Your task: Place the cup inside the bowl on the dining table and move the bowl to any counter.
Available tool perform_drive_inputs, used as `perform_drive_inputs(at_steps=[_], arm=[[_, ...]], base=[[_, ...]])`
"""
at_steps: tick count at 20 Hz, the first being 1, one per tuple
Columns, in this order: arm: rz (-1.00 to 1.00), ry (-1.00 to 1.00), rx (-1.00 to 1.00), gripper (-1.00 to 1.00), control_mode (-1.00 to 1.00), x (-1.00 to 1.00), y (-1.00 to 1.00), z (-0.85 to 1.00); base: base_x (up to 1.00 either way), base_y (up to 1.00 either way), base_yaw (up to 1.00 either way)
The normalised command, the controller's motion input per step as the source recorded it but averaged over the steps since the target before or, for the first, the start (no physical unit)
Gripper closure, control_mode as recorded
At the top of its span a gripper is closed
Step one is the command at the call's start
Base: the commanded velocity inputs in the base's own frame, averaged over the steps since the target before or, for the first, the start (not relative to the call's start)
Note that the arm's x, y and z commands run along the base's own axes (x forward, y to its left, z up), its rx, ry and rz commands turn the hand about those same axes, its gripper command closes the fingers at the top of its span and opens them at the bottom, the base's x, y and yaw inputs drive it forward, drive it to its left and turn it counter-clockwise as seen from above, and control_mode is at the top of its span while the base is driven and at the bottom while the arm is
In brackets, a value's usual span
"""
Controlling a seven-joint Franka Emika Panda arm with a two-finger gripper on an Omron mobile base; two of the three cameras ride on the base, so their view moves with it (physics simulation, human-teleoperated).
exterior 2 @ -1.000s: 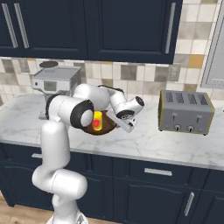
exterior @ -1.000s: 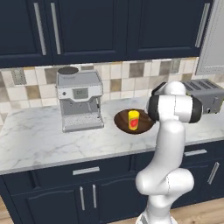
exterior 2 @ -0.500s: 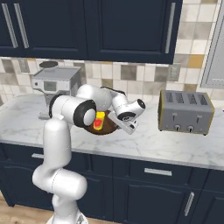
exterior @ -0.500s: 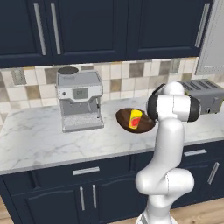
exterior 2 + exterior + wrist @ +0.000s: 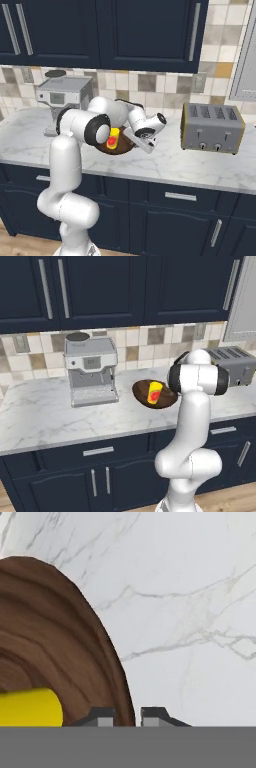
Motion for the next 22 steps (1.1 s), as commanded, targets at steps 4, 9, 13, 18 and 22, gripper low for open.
perform_drive_inputs(at_steps=[4, 9, 13, 18, 22], arm=[[0.0, 0.0, 0.0, -1.0, -1.0, 0.0, 0.05, 0.0], [0.0, 0.0, 0.0, -1.0, -1.0, 0.0, 0.05, 0.0], [0.0, 0.0, 0.0, -1.0, -1.0, 0.0, 0.0, 0.11], [0.0, 0.0, 0.0, -1.0, -1.0, 0.0, 0.0, 0.34], [0.0, 0.0, 0.0, -1.0, -1.0, 0.0, 0.0, 0.41]], base=[[0.0, 0.0, 0.0], [0.0, 0.0, 0.0], [0.0, 0.0, 0.0], [0.0, 0.0, 0.0], [0.0, 0.0, 0.0]])
